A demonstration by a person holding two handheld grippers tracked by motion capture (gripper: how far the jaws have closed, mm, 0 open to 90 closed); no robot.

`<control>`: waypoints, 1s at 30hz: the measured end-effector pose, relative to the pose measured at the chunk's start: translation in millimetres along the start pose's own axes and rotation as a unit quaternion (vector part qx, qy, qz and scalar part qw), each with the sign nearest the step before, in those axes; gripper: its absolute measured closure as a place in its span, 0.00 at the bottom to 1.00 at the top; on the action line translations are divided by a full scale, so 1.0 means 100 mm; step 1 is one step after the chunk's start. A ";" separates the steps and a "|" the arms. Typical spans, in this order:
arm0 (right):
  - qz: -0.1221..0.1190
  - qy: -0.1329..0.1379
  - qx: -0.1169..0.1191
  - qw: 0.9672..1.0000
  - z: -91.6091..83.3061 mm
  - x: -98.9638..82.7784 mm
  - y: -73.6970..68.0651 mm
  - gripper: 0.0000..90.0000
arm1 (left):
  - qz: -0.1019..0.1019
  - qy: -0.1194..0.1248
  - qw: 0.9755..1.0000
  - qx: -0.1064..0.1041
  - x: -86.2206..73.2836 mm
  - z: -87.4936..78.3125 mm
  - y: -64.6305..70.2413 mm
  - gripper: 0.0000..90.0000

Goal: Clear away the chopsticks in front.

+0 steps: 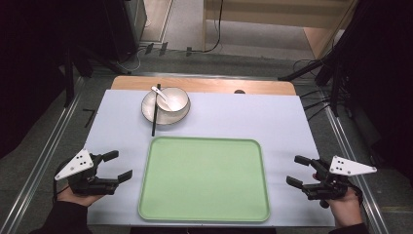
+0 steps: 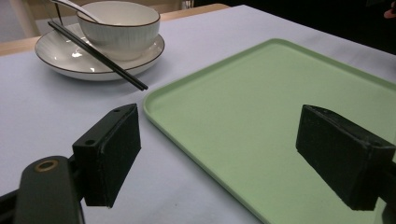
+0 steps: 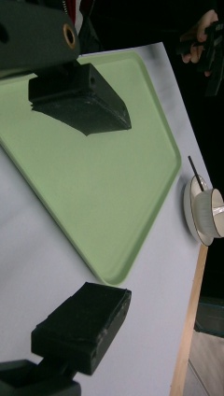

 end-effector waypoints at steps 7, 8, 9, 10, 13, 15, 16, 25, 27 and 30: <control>0.004 0.001 0.001 1.000 0.00 0.00 0.00 0.19 | -0.002 0.000 1.000 0.000 0.00 0.00 0.00 0.16; 0.004 0.001 0.001 1.000 0.00 0.00 0.00 0.19 | -0.002 0.000 1.000 0.000 0.00 0.00 0.00 0.16; 0.005 0.001 0.001 1.000 0.00 0.00 0.00 0.19 | -0.001 -0.004 1.000 0.003 0.00 0.00 0.01 0.16; 0.005 0.001 0.001 1.000 0.00 0.00 0.00 0.19 | 0.000 -0.006 1.000 0.005 0.00 0.00 0.01 0.16; 0.005 0.000 0.001 1.000 0.00 0.00 0.00 0.19 | 0.001 -0.005 1.000 0.009 0.01 0.01 0.02 0.16; 0.004 0.000 0.001 1.000 0.00 0.00 0.00 0.19 | 0.000 -0.002 1.000 0.009 0.02 0.01 0.03 0.16; 0.004 -0.001 0.001 1.000 0.00 0.00 0.00 0.19 | 0.003 -0.001 1.000 0.009 0.02 0.01 0.03 0.17; 0.004 -0.003 0.001 1.000 0.01 0.00 0.00 0.19 | -0.037 -0.017 0.999 0.020 0.02 0.04 0.04 0.19; 0.005 -0.003 0.001 1.000 0.01 0.00 0.00 0.19 | -0.067 -0.023 0.997 0.021 0.04 0.05 0.05 0.21; 0.006 -0.004 0.002 1.000 0.01 0.00 0.00 0.19 | -0.098 -0.031 0.994 0.022 0.06 0.07 0.05 0.24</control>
Point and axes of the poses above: each handheld gripper's, and its own axes: z roughly forward along the jaws, x roughly out of its top, y roughly to its right, the point moved 4 cm from there along z, roughly forward along the jaws, and after that the axes turned 12 degrees about y, right-handed, at the moved point
